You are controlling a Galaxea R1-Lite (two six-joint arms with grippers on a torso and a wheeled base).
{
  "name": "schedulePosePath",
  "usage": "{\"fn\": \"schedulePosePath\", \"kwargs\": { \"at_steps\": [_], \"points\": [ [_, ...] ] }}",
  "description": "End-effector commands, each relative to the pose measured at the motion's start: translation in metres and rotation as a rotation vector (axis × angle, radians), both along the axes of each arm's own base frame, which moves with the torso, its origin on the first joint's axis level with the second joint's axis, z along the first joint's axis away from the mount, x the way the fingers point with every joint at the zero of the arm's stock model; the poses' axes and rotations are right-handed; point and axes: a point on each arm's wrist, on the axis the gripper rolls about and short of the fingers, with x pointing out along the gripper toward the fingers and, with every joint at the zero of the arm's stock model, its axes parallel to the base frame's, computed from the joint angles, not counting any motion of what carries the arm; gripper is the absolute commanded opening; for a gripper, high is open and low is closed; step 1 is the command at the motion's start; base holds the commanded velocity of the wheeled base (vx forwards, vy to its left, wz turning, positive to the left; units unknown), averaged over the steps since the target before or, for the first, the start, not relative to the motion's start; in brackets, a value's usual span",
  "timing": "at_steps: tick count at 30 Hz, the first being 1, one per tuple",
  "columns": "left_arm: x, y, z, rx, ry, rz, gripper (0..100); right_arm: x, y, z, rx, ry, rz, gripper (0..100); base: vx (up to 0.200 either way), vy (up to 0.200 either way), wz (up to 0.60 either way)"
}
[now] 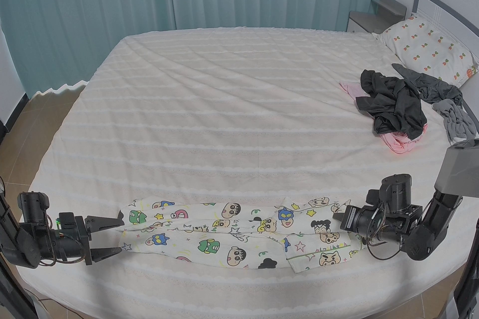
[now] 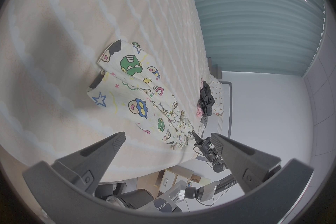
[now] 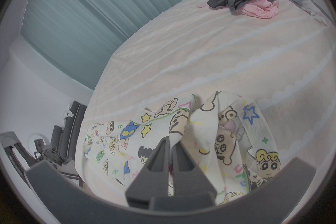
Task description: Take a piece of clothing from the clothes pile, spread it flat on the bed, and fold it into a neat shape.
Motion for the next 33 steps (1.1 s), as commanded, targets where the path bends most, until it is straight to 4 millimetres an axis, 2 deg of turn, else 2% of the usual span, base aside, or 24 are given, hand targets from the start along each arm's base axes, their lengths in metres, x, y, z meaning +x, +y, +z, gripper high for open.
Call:
{"fn": "schedulePosePath", "kwargs": {
  "at_steps": [1,4,5,16,25,30,33],
  "points": [
    [-0.001,-0.002,-0.003,0.013,0.001,-0.012,100,-0.012,-0.003,-0.023,-0.054,0.054,0.025,0,0.000,0.000,0.00],
    [-0.001,-0.002,-0.003,0.020,-0.004,-0.015,100,-0.016,-0.004,-0.025,-0.064,0.059,0.035,0,0.000,0.000,0.00],
    [-0.001,-0.002,-0.003,0.020,-0.004,-0.015,100,-0.017,-0.003,-0.025,-0.065,0.058,0.038,100,0.000,0.000,0.00],
    [-0.006,-0.003,-0.007,0.040,-0.013,-0.032,100,-0.036,-0.002,-0.024,-0.071,0.047,0.066,100,0.000,0.000,0.00],
    [-0.006,-0.004,-0.008,0.039,-0.010,-0.033,100,-0.058,-0.012,0.005,-0.039,-0.133,-0.002,100,0.000,0.000,0.00],
    [-0.007,-0.004,-0.008,0.038,-0.005,-0.033,100,-0.051,0.004,0.024,0.020,-0.236,0.041,100,0.000,0.000,0.00],
    [-0.007,-0.004,-0.008,0.038,-0.005,-0.034,100,-0.048,0.015,0.024,0.039,-0.248,0.078,100,0.000,0.000,0.00]
  ]
}}
